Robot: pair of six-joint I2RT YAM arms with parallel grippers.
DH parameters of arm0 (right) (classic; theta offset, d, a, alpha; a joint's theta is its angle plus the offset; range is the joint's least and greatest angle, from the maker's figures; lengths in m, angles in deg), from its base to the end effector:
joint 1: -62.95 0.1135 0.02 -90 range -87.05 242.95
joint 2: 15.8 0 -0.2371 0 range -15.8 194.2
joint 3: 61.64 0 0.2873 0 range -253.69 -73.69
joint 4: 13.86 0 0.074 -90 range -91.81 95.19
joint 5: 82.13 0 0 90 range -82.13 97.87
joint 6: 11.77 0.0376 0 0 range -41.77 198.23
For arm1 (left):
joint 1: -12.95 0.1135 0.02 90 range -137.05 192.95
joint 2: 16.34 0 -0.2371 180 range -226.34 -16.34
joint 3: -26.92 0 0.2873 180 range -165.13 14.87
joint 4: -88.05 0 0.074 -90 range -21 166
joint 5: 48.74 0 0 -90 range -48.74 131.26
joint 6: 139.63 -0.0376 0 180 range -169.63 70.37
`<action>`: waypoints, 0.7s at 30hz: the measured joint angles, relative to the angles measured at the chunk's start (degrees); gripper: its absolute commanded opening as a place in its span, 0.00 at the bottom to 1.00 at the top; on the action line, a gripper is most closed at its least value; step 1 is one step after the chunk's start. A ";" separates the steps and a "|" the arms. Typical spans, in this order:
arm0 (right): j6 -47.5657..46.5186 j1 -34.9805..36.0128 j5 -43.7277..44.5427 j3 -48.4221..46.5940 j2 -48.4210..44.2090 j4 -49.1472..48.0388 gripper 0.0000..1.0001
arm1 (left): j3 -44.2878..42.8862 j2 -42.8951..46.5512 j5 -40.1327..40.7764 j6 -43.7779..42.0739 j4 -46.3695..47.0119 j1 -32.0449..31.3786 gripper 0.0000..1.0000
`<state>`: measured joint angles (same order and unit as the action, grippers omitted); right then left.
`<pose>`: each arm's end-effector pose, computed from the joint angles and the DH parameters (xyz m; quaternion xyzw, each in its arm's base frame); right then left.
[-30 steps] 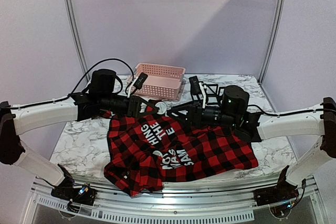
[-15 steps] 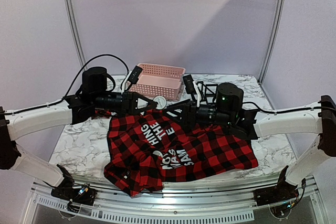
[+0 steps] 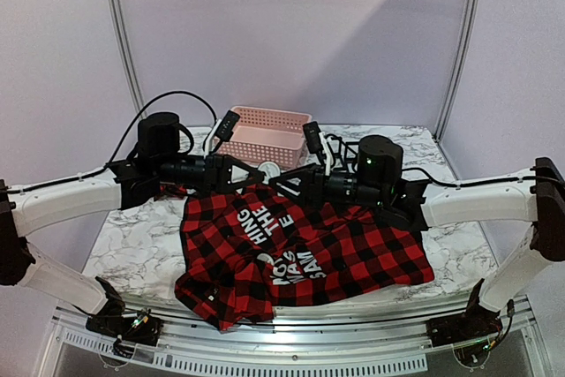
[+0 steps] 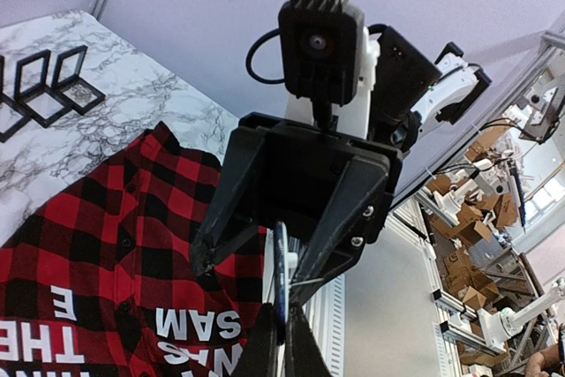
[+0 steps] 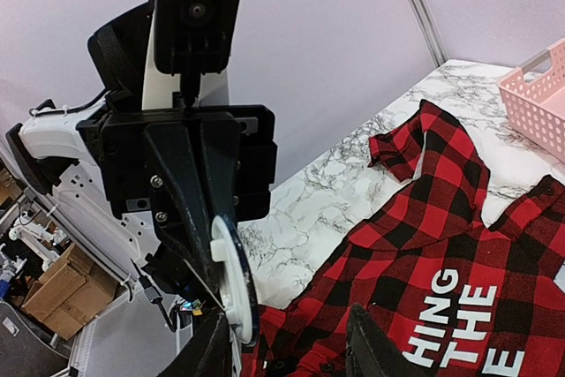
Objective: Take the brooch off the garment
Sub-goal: Close the brooch at the center of the board.
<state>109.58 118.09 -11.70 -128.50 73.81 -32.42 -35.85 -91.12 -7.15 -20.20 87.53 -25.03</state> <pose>0.2140 0.3292 0.2315 -0.2620 0.6825 0.5503 0.4034 0.2470 -0.2285 0.2610 0.3089 0.6904 -0.5828 0.2973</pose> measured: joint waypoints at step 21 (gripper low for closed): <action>-0.35 0.37 2.16 -1.99 0.48 1.05 0.33 | 0.02 0.00 0.72 0.04 0.20 -0.04 0.00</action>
<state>109.23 118.46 -9.53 -130.48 74.29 -31.37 -35.83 -91.12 -6.43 -20.16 87.73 -25.07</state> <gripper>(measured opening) 0.347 0.033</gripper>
